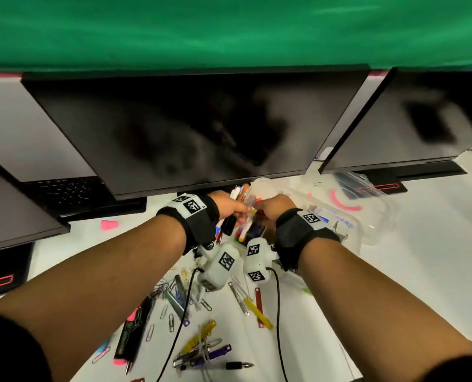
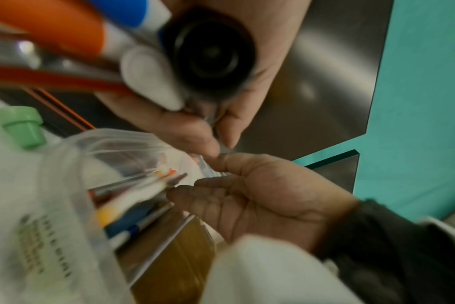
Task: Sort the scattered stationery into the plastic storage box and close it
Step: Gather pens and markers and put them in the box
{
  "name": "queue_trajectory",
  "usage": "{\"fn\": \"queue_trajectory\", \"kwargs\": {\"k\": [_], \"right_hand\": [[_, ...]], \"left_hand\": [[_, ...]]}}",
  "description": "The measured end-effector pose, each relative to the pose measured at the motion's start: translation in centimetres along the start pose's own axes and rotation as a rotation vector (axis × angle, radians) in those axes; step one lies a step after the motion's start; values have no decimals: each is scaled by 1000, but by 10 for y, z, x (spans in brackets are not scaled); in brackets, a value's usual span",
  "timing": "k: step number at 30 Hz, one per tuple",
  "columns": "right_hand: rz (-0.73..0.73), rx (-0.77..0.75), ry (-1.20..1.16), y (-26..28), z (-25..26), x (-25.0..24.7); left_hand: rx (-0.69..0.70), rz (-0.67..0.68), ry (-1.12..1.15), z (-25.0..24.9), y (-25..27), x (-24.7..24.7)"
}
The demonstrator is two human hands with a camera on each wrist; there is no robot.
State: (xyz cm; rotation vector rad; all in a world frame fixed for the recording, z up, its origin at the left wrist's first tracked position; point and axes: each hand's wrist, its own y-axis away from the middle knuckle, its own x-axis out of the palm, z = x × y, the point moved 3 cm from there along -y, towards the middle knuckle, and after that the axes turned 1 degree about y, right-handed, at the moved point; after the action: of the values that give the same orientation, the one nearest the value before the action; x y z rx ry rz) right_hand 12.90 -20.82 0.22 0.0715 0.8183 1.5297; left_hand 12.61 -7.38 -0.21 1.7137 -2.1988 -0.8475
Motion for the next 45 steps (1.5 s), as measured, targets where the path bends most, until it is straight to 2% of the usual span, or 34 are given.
{"fn": "queue_trajectory", "kwargs": {"k": [2,4,8,13,16,20,25,27,29,32,34,37,40,45], "right_hand": [[-35,-22,3,3,-4,-7],[-40,-84,108,9,-8,-15],[-32,-311,342,32,-28,-27],[213,-489,730,51,-60,-17],[247,-478,845,54,-72,-12],[237,-499,843,55,-70,-12],[172,-572,830,57,-53,-3],[100,-631,820,61,-38,6],[95,-677,807,68,-23,24],[186,-776,791,81,-10,62],[317,-831,835,91,-13,96],[555,-799,995,101,-35,137],[714,-735,1109,109,-63,165],[833,-762,1299,124,-110,189]], "left_hand": [[-10,-14,-10,-5,-8,4],[-14,-39,-42,-12,-15,10],[0,-71,-242,-26,-29,29],[14,-91,-728,-36,-31,48],[67,-97,-828,-37,-30,54],[78,-112,-733,-29,-29,44],[144,-138,-319,-6,-10,16],[168,-170,-271,6,4,1],[178,-218,-309,22,22,-19],[119,-222,-439,60,46,-49],[50,-183,-551,93,66,-69],[-38,-84,-785,141,94,-86],[-121,-30,-880,190,117,-95],[-130,-122,-915,235,136,-117]]}}
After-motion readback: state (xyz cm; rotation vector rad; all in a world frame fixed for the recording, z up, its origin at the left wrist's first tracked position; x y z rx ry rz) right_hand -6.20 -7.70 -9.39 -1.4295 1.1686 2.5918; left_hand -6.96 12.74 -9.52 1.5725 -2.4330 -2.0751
